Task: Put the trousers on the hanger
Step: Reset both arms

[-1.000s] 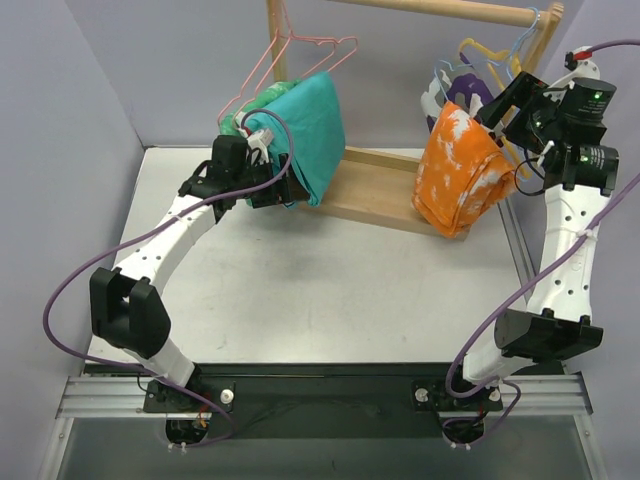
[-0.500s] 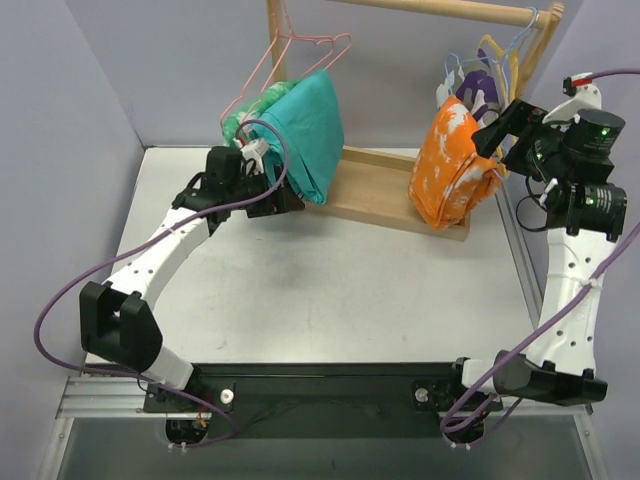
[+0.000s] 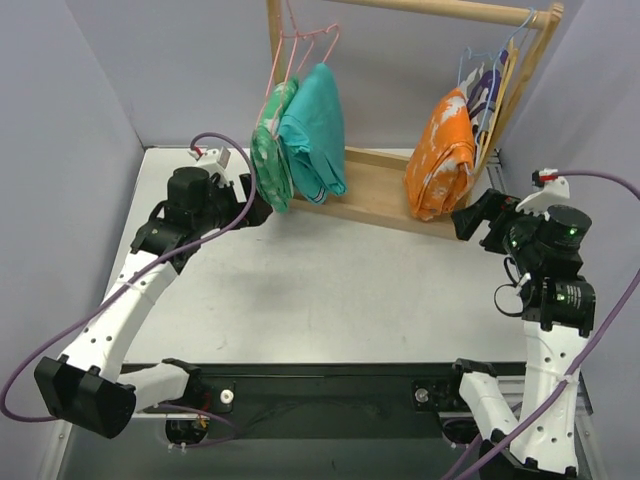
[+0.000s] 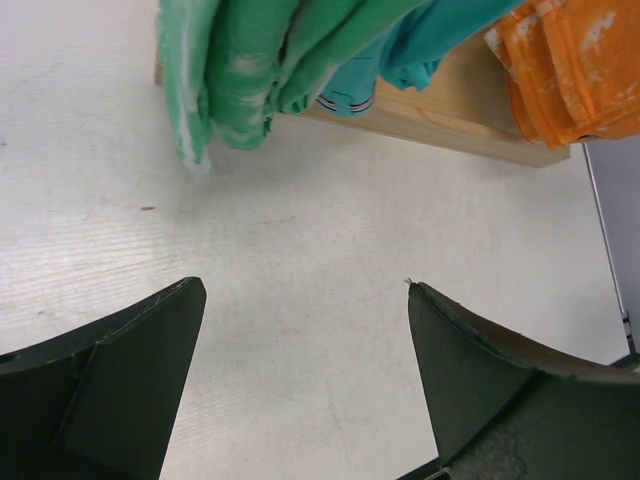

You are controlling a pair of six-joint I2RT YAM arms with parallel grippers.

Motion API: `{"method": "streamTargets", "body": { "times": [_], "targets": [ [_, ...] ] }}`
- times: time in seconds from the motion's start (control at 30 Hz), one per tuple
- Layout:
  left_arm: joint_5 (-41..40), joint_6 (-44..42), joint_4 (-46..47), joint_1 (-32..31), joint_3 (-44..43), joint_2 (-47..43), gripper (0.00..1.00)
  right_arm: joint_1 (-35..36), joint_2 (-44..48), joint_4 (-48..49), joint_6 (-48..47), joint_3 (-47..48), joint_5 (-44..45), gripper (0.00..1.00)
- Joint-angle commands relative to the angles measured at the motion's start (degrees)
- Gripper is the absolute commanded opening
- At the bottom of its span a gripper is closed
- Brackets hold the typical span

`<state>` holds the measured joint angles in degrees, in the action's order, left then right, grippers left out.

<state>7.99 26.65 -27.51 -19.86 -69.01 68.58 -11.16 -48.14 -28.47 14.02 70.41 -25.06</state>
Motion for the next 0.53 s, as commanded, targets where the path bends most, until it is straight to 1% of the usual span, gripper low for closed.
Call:
{"method": "streamTargets", "body": {
  "times": [0.0, 0.13, 0.4, 0.5],
  "targets": [
    [-6.05, -1.25, -2.11, 0.7, 1.51, -3.97, 0.94, 0.35, 6.55, 2.01, 2.24, -8.42, 1.85, 0.93],
    [-7.2, -1.17, -2.2, 1.13, 3.09, -6.08, 0.95, 0.35, 9.64, 1.05, 3.2, -12.74, 2.56, 0.93],
    [-6.58, -1.43, -0.97, 1.22, 4.94, -8.19, 0.95, 0.35, 12.45, -0.97, 2.85, -15.65, 3.7, 0.93],
    [-7.02, -1.52, -0.62, 1.4, 5.29, -8.81, 0.96, 0.35, 13.68, -1.85, 3.12, -17.15, 4.58, 0.93]
  ]
}}
